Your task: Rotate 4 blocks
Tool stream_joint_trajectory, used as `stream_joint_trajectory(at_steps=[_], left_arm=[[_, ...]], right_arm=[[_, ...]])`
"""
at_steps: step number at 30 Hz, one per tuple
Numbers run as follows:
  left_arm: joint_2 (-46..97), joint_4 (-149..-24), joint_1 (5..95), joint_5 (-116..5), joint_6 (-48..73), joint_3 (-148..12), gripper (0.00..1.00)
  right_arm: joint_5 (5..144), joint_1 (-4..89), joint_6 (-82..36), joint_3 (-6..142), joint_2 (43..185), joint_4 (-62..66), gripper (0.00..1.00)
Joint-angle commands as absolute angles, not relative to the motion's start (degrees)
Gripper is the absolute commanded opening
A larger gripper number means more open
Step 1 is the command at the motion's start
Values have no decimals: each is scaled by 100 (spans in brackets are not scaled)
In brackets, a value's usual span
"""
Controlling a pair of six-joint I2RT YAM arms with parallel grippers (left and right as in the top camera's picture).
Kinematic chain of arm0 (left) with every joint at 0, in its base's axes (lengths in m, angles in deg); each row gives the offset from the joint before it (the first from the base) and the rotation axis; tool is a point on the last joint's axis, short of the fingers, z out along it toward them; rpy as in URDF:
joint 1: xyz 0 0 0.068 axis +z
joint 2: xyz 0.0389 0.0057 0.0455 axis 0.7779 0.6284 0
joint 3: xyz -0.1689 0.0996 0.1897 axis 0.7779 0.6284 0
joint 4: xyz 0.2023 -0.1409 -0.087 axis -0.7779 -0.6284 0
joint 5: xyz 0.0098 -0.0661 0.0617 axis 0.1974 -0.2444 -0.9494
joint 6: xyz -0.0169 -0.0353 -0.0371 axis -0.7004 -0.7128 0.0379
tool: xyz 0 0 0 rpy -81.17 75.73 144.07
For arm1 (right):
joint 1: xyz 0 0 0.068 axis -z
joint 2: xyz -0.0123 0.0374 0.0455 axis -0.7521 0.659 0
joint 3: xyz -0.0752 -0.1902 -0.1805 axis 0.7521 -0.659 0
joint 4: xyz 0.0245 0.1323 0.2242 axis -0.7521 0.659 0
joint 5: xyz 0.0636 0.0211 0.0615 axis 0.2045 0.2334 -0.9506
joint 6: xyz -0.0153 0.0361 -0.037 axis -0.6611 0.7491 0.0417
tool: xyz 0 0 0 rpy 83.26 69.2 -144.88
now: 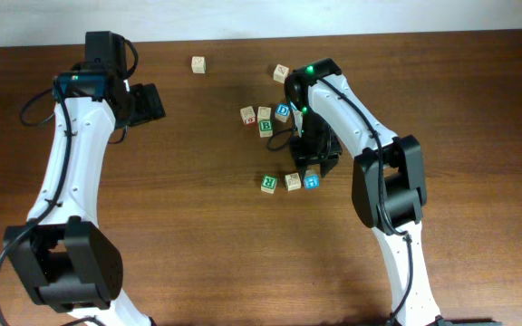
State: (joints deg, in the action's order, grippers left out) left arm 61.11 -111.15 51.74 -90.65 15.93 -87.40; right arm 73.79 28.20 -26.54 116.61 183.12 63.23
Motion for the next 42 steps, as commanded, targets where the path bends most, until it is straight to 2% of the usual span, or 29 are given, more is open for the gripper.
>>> stream_joint_trajectory(at_steps=[1,5,8,9,11,13,20,23,25,32,38,42], left_arm=[[6152,-11106,5189,-9126,1537,-8856,98],[6152,-11104,5189,-9126,1537,-8856,98],[6152,-11095,5189,-9126,1537,-8856,98],[6152,-11080,5187,-9124,1537,-8856,98],[6152,-11060,5187,-9115,1537,-8856,98],[6152,-11062,5187,-9083,1537,-8856,98],[6152,-11058,5187,-9085,1539,-8856,98],[6152,-11038,5187,-9085,1537,-8856,98],[6152,-11038,5187,-9085,1539,-8856,98],[6152,-11045,5189,-9085,1539,-8856,98],[6152,-11042,5187,-9083,1539,-8856,98],[6152,-11040,5187,-9083,1537,-8856,98]], right_arm=[[7455,2811,-2625,11622,18268,6340,48],[7545,2817,-2628,11631,18268,6229,48],[7695,3045,-2973,12374,18268,6119,49],[7702,3130,-3358,12829,18268,6001,52],[7719,3268,-4005,13572,18268,5503,67],[7800,3316,-4129,13633,18271,4952,72],[7844,3311,-3891,12979,18583,3081,71],[7363,3224,-2704,12975,18695,3062,64],[7319,3016,-2287,12977,18692,3014,63],[8218,2136,-1860,12971,18767,3138,60],[8447,2039,-1865,12971,19073,3193,57],[8602,2039,-1876,12971,19106,3204,49]])
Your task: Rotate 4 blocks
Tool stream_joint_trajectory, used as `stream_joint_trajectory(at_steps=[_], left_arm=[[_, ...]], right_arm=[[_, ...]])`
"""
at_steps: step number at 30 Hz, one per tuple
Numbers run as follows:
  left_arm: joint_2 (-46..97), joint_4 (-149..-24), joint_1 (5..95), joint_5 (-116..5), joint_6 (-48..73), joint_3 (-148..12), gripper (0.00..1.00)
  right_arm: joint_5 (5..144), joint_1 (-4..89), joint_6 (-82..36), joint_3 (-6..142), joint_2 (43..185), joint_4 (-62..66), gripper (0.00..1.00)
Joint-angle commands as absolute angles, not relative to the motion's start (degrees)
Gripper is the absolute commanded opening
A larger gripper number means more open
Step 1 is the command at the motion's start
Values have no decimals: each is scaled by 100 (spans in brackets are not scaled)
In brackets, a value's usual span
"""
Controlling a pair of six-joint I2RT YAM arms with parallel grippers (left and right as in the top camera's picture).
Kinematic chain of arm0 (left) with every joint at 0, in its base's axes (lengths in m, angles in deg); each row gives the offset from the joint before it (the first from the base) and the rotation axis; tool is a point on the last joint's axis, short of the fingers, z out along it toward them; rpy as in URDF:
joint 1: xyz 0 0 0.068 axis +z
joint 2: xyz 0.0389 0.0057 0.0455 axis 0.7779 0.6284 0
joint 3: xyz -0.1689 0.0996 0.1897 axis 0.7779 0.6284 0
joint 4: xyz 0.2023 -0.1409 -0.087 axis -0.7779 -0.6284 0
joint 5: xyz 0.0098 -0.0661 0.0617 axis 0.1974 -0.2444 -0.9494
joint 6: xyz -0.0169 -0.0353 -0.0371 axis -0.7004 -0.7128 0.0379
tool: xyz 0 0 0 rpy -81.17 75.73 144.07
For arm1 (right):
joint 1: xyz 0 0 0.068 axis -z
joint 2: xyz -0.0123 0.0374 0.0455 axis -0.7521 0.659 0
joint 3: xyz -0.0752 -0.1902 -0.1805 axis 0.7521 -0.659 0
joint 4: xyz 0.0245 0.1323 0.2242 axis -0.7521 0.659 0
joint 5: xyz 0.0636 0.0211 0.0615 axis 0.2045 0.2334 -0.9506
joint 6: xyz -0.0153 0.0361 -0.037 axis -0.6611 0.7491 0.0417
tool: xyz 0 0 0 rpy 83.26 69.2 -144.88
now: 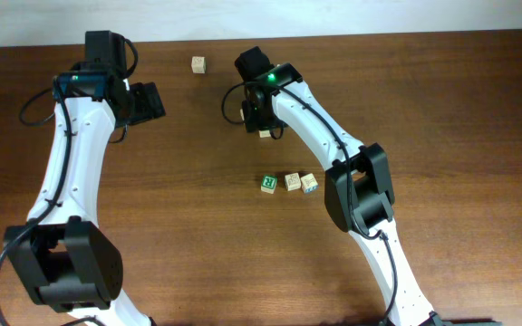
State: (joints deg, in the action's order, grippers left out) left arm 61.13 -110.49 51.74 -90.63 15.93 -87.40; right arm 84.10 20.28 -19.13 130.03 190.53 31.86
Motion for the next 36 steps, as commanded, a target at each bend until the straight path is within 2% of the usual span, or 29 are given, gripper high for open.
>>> stream_joint_trajectory(at_steps=[1,5,10,13,18,21,28,36], left_arm=[[6152,-11042,5187,-9083,1537,-8856,98],[6152,-11040,5187,-9083,1539,-8856,98],[6152,-11040,5187,-9083,1537,-8856,98],[6152,-11040,5187,-9083,1537,-8856,98],[6152,-11042,5187,-9083,1537,-8856,98],[6152,-11047,5187,-9083,1537,-8856,98],[6152,-11062,5189,-9083,1539,-8856,100],[6152,-11108,5189,-9083,1537,-8856,100]], right_arm=[[8602,2039,-1854,12971,19114,3217,46],[8576,2028,-1703,12971,19160,3372,34],[8528,2028,-1554,12971,19160,3556,27],[7914,2028,-1554,12988,19154,3794,22],[6860,1930,-1554,12993,19147,4273,20],[6773,1607,-1552,12990,19147,4596,20],[7099,1086,-1148,12984,19147,5448,21],[8329,1023,-352,12982,19149,5824,20]])
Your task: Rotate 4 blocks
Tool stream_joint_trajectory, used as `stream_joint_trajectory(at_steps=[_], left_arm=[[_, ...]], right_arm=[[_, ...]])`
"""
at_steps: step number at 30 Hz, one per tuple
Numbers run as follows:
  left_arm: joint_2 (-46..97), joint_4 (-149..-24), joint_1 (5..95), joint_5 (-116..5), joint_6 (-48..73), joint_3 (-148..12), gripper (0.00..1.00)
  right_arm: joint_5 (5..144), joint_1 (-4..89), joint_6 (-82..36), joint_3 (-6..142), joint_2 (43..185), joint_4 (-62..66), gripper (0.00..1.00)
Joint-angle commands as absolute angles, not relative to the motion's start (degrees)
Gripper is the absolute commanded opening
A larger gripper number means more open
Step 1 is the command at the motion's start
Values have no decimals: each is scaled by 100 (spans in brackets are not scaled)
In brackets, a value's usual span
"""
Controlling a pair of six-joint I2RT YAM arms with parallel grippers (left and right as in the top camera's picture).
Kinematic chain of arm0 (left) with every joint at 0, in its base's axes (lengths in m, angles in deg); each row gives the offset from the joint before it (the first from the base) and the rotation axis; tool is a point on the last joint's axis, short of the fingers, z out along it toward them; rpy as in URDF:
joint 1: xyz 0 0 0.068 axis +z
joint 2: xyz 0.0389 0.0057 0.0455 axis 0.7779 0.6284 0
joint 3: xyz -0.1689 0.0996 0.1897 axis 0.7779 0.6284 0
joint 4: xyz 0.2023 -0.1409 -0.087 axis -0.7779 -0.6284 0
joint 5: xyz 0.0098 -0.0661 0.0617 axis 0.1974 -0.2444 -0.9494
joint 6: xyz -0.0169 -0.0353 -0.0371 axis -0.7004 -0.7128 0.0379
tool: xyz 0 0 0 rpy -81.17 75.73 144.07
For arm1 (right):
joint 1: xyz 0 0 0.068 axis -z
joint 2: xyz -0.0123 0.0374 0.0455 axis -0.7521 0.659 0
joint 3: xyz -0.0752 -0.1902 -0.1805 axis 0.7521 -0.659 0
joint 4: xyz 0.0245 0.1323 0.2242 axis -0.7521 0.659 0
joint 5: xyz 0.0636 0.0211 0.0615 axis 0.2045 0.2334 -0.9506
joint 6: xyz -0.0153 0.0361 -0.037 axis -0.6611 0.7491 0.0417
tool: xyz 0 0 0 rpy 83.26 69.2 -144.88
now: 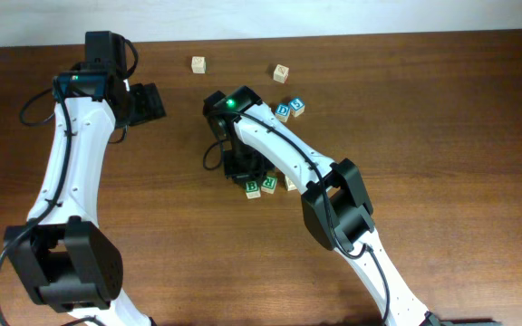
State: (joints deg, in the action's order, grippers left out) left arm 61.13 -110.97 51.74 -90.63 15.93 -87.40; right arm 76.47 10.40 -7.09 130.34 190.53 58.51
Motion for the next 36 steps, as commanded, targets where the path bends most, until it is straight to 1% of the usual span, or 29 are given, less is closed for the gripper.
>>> stream_joint_trajectory(at_steps=[1,7,16,17,18,19,20,22,25,26,27,30,31,34,36], left_arm=[[6152,-11108,5187,-9083,1537,-8856,100],[6152,-11106,5187,-9083,1537,-8856,100],[6152,-11125,5187,-9083,1537,-8856,100],[6152,-11125,5187,-9083,1537,-8856,100],[6152,-11125,5187,-9083,1537,-8856,100],[6152,-11125,5187,-9085,1539,-8856,99],[6152,-11130,5187,-9085,1539,-8856,96],[6152,-11128,5187,-9083,1539,-8856,95],[6089,-11171,5126,-9080,1572,-8865,94],[6006,-11191,5067,-9059,1711,-8869,93],[5849,-11191,4966,-8969,1873,-8869,92],[5416,-11213,4734,-8643,1891,-8869,93],[5278,-11263,4656,-8477,1891,-8869,93],[5060,-11574,4444,-8239,1888,-8869,87],[5062,-11831,4345,-8239,1888,-8867,87]], right_arm=[[8345,1023,-350,12982,19149,5776,20],[8605,1027,-162,12982,19149,5566,20],[8981,1027,-13,12982,19149,5875,21],[8959,1027,-13,12982,19149,5875,25],[8884,1027,-18,12982,19149,5875,37],[8760,1027,-53,12982,19149,5875,41],[8648,1027,-118,12988,19147,5877,45],[8509,1034,-265,13233,19147,6001,45],[8480,1110,-529,14105,19003,6323,45],[8482,1191,-604,14610,18872,6517,45],[8336,1312,-914,15174,18727,6648,45],[7610,1753,-1646,15926,18010,6646,46],[7516,1917,-1784,15930,17718,6646,47],[7468,2518,-2114,15906,16662,6648,46],[7558,2817,-2210,15521,15829,6646,46]])
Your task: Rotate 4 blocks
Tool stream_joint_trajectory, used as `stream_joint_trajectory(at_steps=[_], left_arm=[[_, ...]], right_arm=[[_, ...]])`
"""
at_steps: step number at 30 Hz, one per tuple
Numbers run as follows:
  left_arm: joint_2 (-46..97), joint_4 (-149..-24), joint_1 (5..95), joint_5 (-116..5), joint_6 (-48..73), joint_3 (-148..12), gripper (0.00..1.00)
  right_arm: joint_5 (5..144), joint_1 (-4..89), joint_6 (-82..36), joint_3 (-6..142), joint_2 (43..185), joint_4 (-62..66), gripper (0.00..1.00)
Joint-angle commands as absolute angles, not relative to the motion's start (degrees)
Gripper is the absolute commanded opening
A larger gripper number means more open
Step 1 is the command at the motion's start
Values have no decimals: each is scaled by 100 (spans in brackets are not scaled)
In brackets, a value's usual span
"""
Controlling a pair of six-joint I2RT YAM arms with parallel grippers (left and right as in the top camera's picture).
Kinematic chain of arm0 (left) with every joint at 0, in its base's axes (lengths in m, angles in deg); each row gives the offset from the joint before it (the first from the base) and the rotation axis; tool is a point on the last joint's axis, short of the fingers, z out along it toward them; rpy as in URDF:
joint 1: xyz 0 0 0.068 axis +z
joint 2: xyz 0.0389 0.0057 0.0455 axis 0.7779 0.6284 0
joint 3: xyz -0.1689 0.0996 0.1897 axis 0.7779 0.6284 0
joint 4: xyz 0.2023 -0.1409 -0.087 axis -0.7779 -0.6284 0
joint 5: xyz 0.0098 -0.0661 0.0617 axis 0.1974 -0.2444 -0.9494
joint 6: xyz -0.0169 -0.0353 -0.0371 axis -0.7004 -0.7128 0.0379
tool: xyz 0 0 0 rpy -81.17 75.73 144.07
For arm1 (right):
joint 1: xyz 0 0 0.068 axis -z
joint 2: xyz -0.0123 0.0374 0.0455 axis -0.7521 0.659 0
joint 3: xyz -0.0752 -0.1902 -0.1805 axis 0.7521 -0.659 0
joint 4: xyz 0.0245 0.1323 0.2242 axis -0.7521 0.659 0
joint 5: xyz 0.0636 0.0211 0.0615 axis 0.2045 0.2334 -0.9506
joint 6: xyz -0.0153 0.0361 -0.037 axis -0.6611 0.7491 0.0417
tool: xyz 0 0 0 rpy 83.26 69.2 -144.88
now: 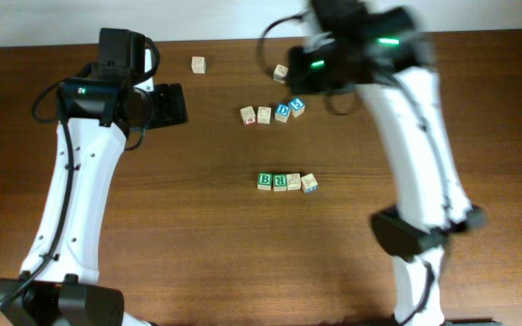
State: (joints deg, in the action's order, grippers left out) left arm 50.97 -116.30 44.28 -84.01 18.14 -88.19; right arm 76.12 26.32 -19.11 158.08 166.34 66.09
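Four blocks lie in a row at mid-table: a green B block [265, 181], a green R block [279, 181], a beige block [293, 181] and a skewed blue-edged block [309, 183]. Farther back sits a cluster of two beige blocks [247, 115], a blue D block [283, 111] and a small blue block [296, 107]. My right gripper [299, 74] is blurred at the far side, beside a lone beige block [281, 72], and nothing shows in it. My left gripper [172, 104] hovers at the far left, away from all blocks.
Another lone beige block [198, 64] lies near the far edge, left of centre. The right arm [415, 136] rises along the right side of the brown table [198, 254]. The left arm [75, 199] runs down the left side.
My right gripper was low over the left end of the row beside the green B block. Now it is at the far side, blurred. My left gripper sits a little farther right.
First my right gripper was at the right end of a three-block row, with the green B block in the back cluster. Then it was over that cluster, and the row's blue block lay skewed. Then it was at the row's left end. Now B stands there, the gripper away.
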Motion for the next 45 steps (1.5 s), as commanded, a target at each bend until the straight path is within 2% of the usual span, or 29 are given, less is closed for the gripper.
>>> stream_joint_trajectory(at_steps=[1,6,9,13,18,24,38,45], left_arm=[[5062,-11886,4328,-8237,1888,-8867,87],[5071,-12046,3954,-8173,1884,-8828,84],[5276,-12028,3698,-8418,1882,-8823,78],[5940,-11995,3681,-8431,1731,-8823,79],[6380,-11761,3681,-8315,1510,-8823,79],[6380,-11591,3681,-8276,1493,-8823,80],[6380,-11565,3681,-8213,1495,-8823,82],[6380,-11547,3681,-8130,1495,-8823,82]], right_arm=[[7608,2907,-2232,15250,15534,6646,46],[7798,3300,-2208,12514,14218,6644,46],[7794,3298,-2173,10641,14194,6237,30],[7177,3300,-2005,8243,14196,4426,6],[6764,3300,-1508,6265,14196,2329,4],[6552,3095,-1408,5684,14398,1315,4],[6342,3040,-1458,5764,14813,848,4],[6340,3040,-1609,6215,15165,1029,4]])
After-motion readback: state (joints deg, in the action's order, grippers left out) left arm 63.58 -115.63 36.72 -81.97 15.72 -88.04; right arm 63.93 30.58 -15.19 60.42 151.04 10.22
